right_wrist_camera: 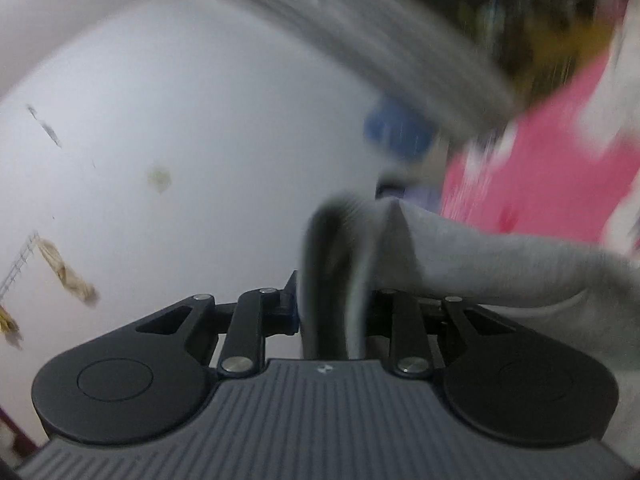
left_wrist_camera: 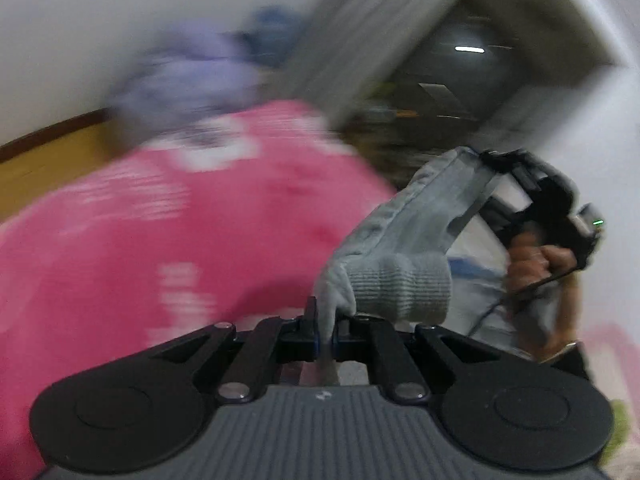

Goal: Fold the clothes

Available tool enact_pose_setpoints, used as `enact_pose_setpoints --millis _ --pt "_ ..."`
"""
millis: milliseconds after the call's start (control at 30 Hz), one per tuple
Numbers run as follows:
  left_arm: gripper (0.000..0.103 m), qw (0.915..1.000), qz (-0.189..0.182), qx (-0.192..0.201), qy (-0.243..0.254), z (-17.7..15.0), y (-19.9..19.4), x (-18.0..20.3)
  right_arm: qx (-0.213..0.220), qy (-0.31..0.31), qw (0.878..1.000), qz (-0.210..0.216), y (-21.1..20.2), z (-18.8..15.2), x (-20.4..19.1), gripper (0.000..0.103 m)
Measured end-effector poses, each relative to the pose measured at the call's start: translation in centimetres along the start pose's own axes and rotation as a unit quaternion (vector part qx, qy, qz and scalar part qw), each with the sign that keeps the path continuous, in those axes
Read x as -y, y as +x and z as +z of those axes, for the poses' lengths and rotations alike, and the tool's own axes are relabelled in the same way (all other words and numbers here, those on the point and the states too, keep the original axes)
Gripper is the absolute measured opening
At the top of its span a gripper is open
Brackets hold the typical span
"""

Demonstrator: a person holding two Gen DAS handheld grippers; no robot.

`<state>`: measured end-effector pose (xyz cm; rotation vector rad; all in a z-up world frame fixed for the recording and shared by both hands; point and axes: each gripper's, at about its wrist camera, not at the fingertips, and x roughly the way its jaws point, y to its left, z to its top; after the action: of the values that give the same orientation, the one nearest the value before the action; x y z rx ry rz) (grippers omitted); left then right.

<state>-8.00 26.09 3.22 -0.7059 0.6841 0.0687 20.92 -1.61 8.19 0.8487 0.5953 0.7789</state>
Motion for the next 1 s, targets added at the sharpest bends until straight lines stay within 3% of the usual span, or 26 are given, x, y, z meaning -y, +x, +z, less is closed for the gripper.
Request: enact_pose_setpoints --millis 100,167,267,367,400,467,500,533,667,800,867,900,933,1000 --pt "0.006 0.9956 0.076 -0.011 -0.053 1.6 2.9 -6.1 -0.1 -0.02 0.994 -0.041 11.2 -3.0 1.8 0.022" --pt "0.006 0.9894 0.116 -0.033 -0.08 2.5 5.5 -10.3 -0.166 -0.047 0.982 -0.076 17.4 -6.5 2.6 0.022" --pt "0.006 0.9792 0.138 -0.097 -0.113 2.1 8.8 -15.1 -0.25 -0.02 0.96 -0.125 22.7 -11.8 5.0 0.022" --pt "0.01 0.9753 0.131 -0.123 -0.129 0.6 8.5 -17.9 -0.29 0.012 0.945 -0.149 24.0 -13.5 6.7 0.026" --pt "0.016 0.9768 0.13 -0.122 -0.118 0.7 8.3 -17.7 -0.29 0.039 0.947 -0.134 23.6 -12.9 7.3 0.028" --pt "0.027 0.9799 0.136 -0.119 -0.084 0.7 8.2 -17.2 -0.281 0.077 0.951 -0.099 21.9 -11.6 7.7 0.046" --pt "0.036 0.9811 0.142 -0.118 -0.06 0.6 8.3 -16.8 -0.271 0.075 0.955 -0.095 20.9 -11.1 7.5 0.063" --pt "0.039 0.9816 0.147 -0.116 -0.036 0.5 8.4 -16.4 -0.267 0.06 0.956 -0.105 20.0 -10.7 7.0 0.075" --pt "0.039 0.9778 0.174 -0.107 0.046 -0.1 9.3 -15.0 -0.297 -0.015 0.942 -0.156 19.6 -10.2 6.2 0.081" --pt "0.037 0.9745 0.197 -0.09 0.058 -0.5 8.6 -13.5 -0.341 -0.021 0.926 -0.159 23.1 -13.8 7.1 0.081" --pt "0.029 0.9757 0.198 -0.079 0.051 -0.4 8.6 -13.4 -0.345 -0.045 0.923 -0.161 25.1 -15.3 6.6 0.079" --pt "0.024 0.9765 0.197 -0.073 0.047 -0.4 8.4 -13.4 -0.345 -0.065 0.921 -0.169 25.9 -16.0 6.3 0.07" --pt "0.022 0.9769 0.198 -0.066 0.043 -0.4 8.3 -13.2 -0.344 -0.085 0.918 -0.18 26.6 -16.6 6.0 0.046" --pt "0.018 0.9776 0.2 -0.054 0.035 -0.2 8.0 -12.8 -0.343 -0.121 0.907 -0.213 27.9 -17.3 5.6 0.021"
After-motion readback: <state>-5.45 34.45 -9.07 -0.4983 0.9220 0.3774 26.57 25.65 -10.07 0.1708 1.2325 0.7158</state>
